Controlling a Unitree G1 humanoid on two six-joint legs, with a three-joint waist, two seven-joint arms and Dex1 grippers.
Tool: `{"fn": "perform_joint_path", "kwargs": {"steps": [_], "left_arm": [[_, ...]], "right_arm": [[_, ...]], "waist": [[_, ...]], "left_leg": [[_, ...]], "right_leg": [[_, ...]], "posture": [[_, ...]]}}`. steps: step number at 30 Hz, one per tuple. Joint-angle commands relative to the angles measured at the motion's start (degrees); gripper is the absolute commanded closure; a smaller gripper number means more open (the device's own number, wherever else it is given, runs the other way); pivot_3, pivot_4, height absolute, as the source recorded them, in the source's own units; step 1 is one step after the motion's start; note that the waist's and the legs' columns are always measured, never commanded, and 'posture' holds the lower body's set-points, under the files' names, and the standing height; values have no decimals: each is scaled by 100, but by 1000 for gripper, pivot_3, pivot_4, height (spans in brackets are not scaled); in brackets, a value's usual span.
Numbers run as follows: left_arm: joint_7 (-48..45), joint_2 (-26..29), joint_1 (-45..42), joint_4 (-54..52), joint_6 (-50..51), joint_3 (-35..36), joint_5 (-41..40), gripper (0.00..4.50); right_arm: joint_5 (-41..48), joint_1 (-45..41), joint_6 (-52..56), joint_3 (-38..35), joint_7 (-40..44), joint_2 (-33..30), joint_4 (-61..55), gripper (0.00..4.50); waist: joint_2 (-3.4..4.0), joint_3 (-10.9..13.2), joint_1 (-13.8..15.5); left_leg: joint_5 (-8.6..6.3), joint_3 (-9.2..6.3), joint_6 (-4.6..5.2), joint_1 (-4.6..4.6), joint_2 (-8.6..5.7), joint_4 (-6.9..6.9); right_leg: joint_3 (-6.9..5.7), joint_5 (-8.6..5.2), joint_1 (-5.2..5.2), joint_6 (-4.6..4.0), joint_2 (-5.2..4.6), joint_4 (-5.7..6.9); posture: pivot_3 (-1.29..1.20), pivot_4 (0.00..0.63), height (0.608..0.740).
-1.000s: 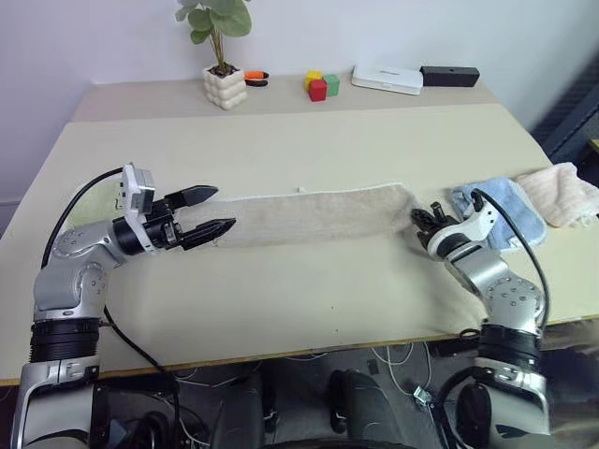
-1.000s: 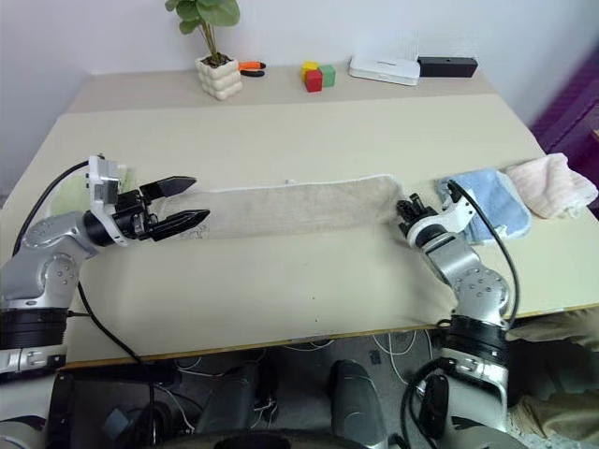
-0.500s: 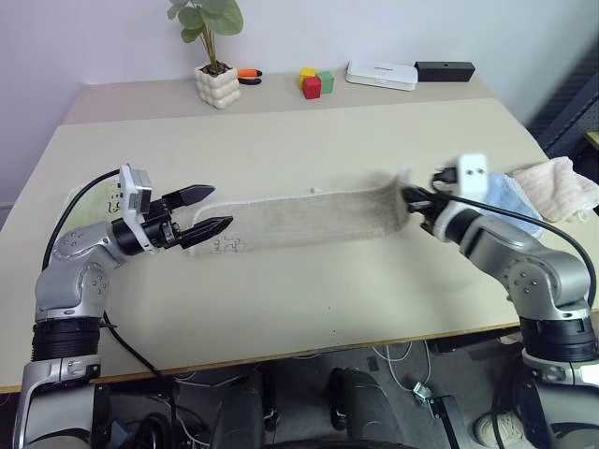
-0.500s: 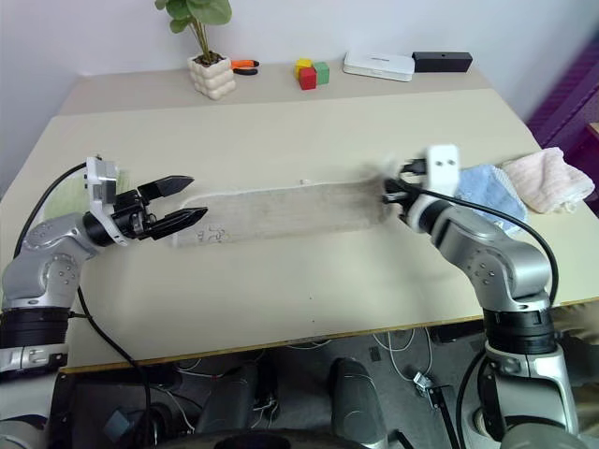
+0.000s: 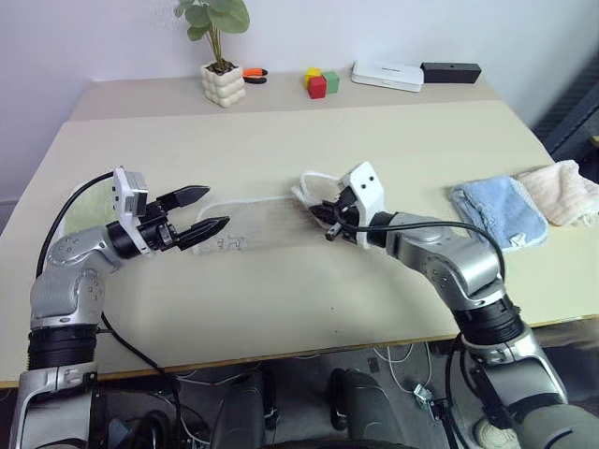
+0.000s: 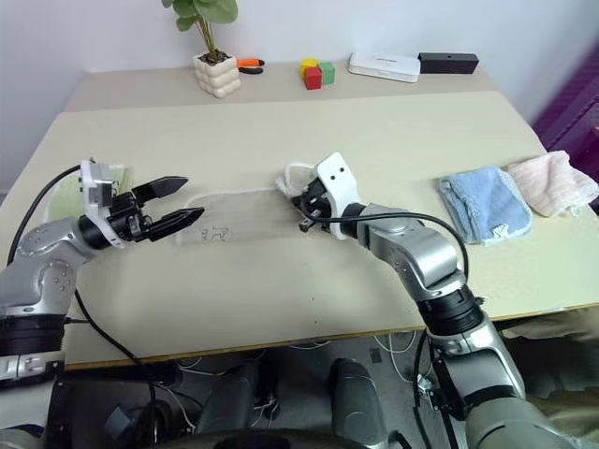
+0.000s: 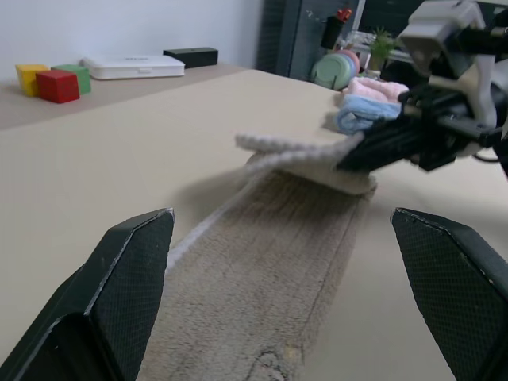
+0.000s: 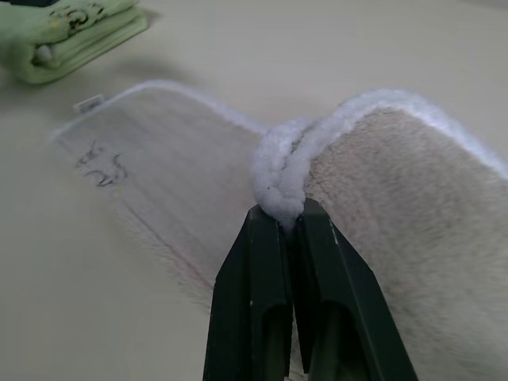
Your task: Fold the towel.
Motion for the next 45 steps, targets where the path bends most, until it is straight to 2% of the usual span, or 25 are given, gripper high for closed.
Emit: {"fn": "perform_joint_path", "kwargs": {"steps": [1,16,17,19,21,23,25,30,33,36,39,43,45], "left_arm": [[108,92,128,-361,10,218,-138,0],[240,70,289,-469,-22,171,-187,0],[222,80,265,-436,-32,167,-181,0],[197,92,216,-375,-51,157,-163,0],[187,95,202,-355,-59,154,-155,0],[155,103,179,-308,-73,143,-144,0],[134,98,166,-274,-78,135,-145,0],[122,67,144,-223,-108,102,-141,0],[121,47,126,-191,-126,83,-134,0],[152,15,155,-253,-79,64,-168,0],[238,-76,277,-477,75,56,-292,0],[597,-369,757,-1246,565,65,-731,0],[891,-534,1075,-1673,855,112,-1001,0]], "right_arm": [[-311,-85,-110,216,90,220,-9,4474],[-1258,-119,-352,239,121,673,463,4474],[-1311,-78,-346,310,201,634,460,3865],[-1509,-29,-474,461,307,553,455,3102],[-1634,-14,-546,485,337,548,451,2120],[-1557,53,-458,603,809,289,161,1094],[-1175,125,-267,259,1017,311,-10,114],[17,-99,277,-1058,1170,624,-23,44],[98,-293,120,-1402,1127,658,213,44],[-217,-411,-404,-1594,802,811,988,887],[-777,-181,-1295,-1266,824,878,1729,2350],[-1005,54,-1966,-1139,832,1199,2262,4423],[-1256,127,-2268,-1020,742,1278,2476,4477]], "waist": [[0,0,-3],[-2,-1,-17],[-2,-1,-17],[-2,-1,-16],[-2,-1,-18],[-2,-1,-16],[-2,-2,-10],[-2,-1,-11],[-2,-1,-5],[-4,-3,-13],[-4,-3,-16],[-2,-1,-47],[-1,-1,-59]], "left_leg": [[0,0,-1,0,0,-1],[9,7,-19,-5,-3,-3],[10,8,-20,-5,-3,-3],[10,8,-20,-6,-3,-3],[10,8,-20,-6,-3,-3],[10,7,-20,-6,-3,-3],[9,6,-19,-9,-2,-4],[2,4,-7,-7,-2,-4],[2,4,-6,-8,-2,-3],[1,6,-7,-6,-3,-4],[5,12,-13,-8,-4,-5],[16,15,-33,-10,-6,-7],[23,14,-45,-8,-5,-7]], "right_leg": [[0,0,-1,0,0,0],[0,0,-7,0,1,0],[0,0,-8,0,1,0],[0,0,-8,0,1,0],[0,0,-8,0,1,0],[0,0,-9,0,1,0],[0,0,-9,-1,1,-2],[0,1,-9,0,1,0],[0,2,-9,-1,1,0],[0,2,-9,-1,2,-1],[-1,2,-10,-1,3,-1],[0,4,-10,3,2,1],[2,4,-13,4,3,4]], "posture": [[0,150,740],[0,150,740],[0,150,740],[0,150,740],[0,150,740],[0,150,740],[0,150,740],[0,150,740],[0,150,740],[0,150,740],[0,150,740],[0,150,740],[0,150,740]]}}
